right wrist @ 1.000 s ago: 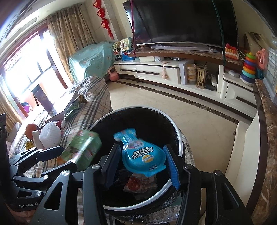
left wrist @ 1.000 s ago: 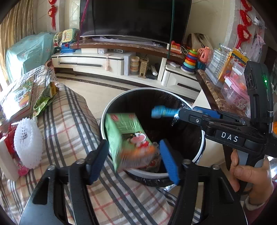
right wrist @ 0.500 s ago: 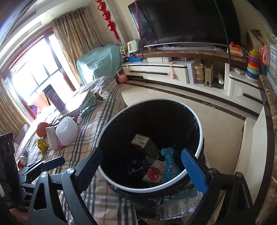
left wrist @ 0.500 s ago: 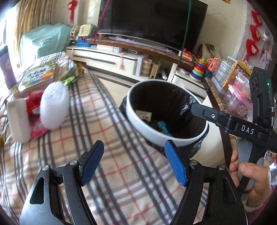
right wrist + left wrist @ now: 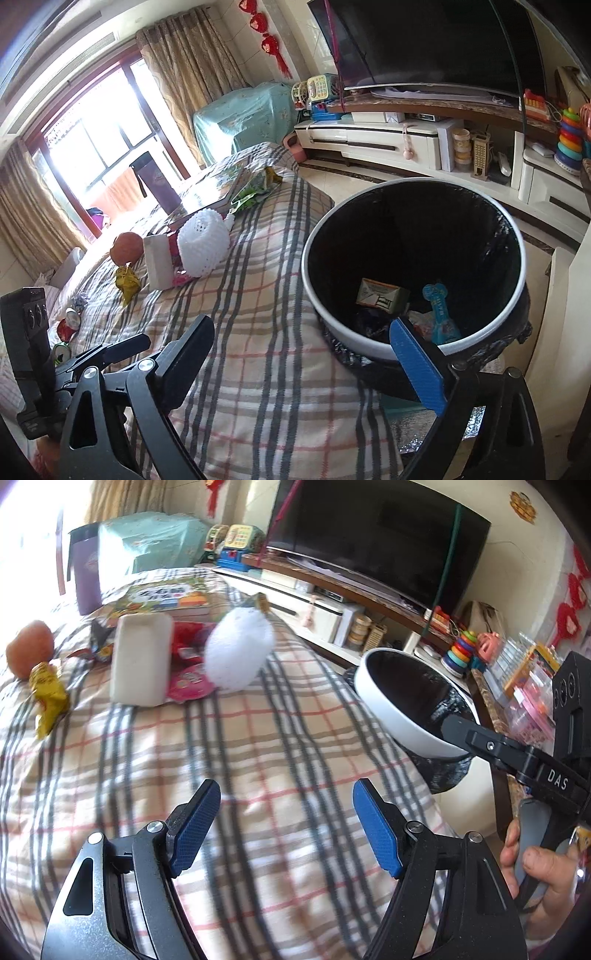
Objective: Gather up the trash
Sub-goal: 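Move both open tools back over the cluttered bedspread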
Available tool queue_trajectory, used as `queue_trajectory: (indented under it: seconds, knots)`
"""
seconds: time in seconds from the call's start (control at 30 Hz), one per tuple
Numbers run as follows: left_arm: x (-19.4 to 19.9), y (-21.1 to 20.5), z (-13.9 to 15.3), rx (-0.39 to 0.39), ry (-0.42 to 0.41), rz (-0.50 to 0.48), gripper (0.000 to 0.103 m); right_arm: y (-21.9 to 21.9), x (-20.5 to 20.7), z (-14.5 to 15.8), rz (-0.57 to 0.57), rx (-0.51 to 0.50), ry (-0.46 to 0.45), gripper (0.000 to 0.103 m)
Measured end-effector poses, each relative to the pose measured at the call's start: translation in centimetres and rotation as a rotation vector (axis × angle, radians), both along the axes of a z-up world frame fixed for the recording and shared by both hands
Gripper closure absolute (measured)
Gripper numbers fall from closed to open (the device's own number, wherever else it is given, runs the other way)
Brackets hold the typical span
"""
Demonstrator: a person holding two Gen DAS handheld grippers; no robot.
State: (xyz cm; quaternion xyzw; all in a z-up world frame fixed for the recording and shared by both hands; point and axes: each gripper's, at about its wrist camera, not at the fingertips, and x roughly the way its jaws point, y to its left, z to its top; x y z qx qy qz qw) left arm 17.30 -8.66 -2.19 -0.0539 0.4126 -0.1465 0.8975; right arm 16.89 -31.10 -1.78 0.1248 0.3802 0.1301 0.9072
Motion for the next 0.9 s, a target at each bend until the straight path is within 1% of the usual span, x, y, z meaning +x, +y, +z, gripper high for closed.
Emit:
queue_trajectory:
  seconds: [0.23, 0.43, 0.9]
  knots:
    - [-0.4, 4.1, -0.6, -0.012, 0.010, 0.077, 0.027, 3.5, 0.2, -0.7, 0.059, -0.017, 0.018, 0.006]
    - [0.0, 6.4, -1.0, -0.015, 0.017, 0.124, 0.027, 5.8, 0.7, -1.5, 0.090, -0.031, 0.031, 0.006]
    - [2.1, 8.9, -1.5, 0.007, 0.029, 0.172, 0.026, 8.5, 2.8, -2.1, 0.122, -0.044, 0.039, 0.006]
